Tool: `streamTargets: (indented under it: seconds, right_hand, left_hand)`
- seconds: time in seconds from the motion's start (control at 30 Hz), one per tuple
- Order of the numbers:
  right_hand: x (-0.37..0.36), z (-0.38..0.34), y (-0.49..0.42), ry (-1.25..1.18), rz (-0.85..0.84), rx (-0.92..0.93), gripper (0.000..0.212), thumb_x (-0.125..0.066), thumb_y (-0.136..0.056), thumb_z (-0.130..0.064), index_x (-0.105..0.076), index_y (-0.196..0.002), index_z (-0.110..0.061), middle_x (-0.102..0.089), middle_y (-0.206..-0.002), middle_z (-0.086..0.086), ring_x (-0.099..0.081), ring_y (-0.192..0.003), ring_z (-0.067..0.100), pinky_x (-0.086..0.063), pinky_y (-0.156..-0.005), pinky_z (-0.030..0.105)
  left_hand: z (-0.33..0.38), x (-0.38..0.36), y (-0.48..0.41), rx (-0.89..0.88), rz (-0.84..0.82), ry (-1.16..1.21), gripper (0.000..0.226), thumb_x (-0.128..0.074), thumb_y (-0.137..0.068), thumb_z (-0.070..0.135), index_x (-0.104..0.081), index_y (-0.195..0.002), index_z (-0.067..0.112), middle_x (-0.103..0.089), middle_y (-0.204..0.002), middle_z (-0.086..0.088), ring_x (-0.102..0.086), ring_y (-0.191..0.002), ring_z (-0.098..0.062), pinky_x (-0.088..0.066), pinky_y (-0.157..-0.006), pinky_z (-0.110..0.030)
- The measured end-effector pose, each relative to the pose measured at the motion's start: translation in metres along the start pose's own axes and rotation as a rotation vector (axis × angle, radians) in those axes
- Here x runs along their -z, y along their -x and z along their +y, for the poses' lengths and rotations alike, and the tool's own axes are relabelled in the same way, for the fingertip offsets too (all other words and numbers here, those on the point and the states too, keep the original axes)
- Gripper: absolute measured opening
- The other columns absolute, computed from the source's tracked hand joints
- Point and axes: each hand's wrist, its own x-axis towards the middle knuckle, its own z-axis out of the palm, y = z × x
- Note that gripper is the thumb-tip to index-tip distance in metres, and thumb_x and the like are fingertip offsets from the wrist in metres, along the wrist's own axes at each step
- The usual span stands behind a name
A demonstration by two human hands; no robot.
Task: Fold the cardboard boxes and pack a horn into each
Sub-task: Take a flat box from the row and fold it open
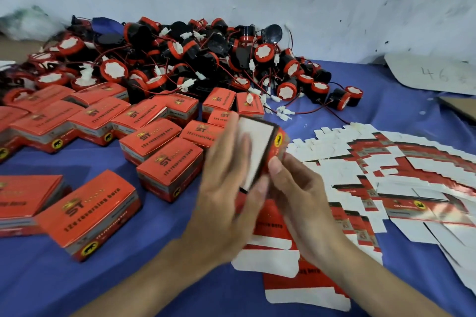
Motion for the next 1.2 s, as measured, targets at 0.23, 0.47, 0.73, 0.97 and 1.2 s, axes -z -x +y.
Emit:
streamTargets:
  seconds: [0.23,0.47,0.73,0.97,1.2]
  right_hand:
    - [0.021,-0.016,-0.011,-0.094,-0.21,-0.069,0.022,-0.075,-0.075,-0.017,-0.071,-0.096,-0.018,-0.071,-0.09,0.008,-0.068,-0.08,0.02,-0.057,-0.067,0.029]
    - [0.028,-0.021,-0.037,1.207,-0.655,0.566,0.01,-0.057,-0.08,0.0,-0.058,-0.083,-0.01,-0.056,-0.071,-0.013,-0.055,-0.062,0.011,-0.043,-0.053,0.028]
    - [0.062,0.0,-0.198,1.242,0.105,0.347,0.031,-0.055,-0.09,-0.011,-0.056,-0.12,-0.003,-0.06,-0.119,0.016,-0.053,-0.113,0.032,-0.039,-0.093,0.032]
    - [0.077,0.014,-0.191,1.749,-0.097,0.003,0.02,-0.049,-0.091,-0.009,-0.062,-0.102,0.001,-0.06,-0.108,0.025,-0.053,-0.099,0.04,-0.041,-0.07,0.038]
    - [0.097,-0.102,-0.097,1.967,-0.575,-0.587,0.019,-0.066,-0.085,-0.041,-0.074,-0.095,-0.028,-0.071,-0.093,-0.01,-0.062,-0.089,0.011,-0.048,-0.087,0.029]
  left_hand:
    - [-0.011,-0.003,0.009,0.052,-0.366,0.189,0.069,-0.032,-0.098,0.05,0.004,-0.153,0.029,0.01,-0.161,0.008,0.001,-0.148,-0.011,-0.015,-0.12,-0.041]
    - [-0.038,0.01,-0.011,0.361,-0.201,0.318,0.094,-0.068,-0.069,0.063,-0.015,-0.145,0.051,-0.038,-0.143,0.03,-0.039,-0.129,0.011,-0.039,-0.102,-0.013]
    - [-0.05,0.006,-0.014,0.449,-0.202,0.156,0.108,-0.07,-0.061,0.057,-0.012,-0.148,0.033,-0.04,-0.141,0.019,-0.037,-0.131,0.0,-0.041,-0.108,-0.037]
    - [-0.05,0.009,-0.013,0.487,-0.197,0.183,0.108,-0.072,-0.066,0.041,-0.006,-0.15,0.028,-0.034,-0.147,0.014,-0.031,-0.136,-0.002,-0.037,-0.111,-0.042]
    - [-0.043,0.01,-0.012,0.433,-0.126,0.253,0.101,-0.066,-0.069,0.026,0.004,-0.127,0.071,-0.035,-0.142,0.01,-0.036,-0.131,-0.001,-0.04,-0.109,-0.041]
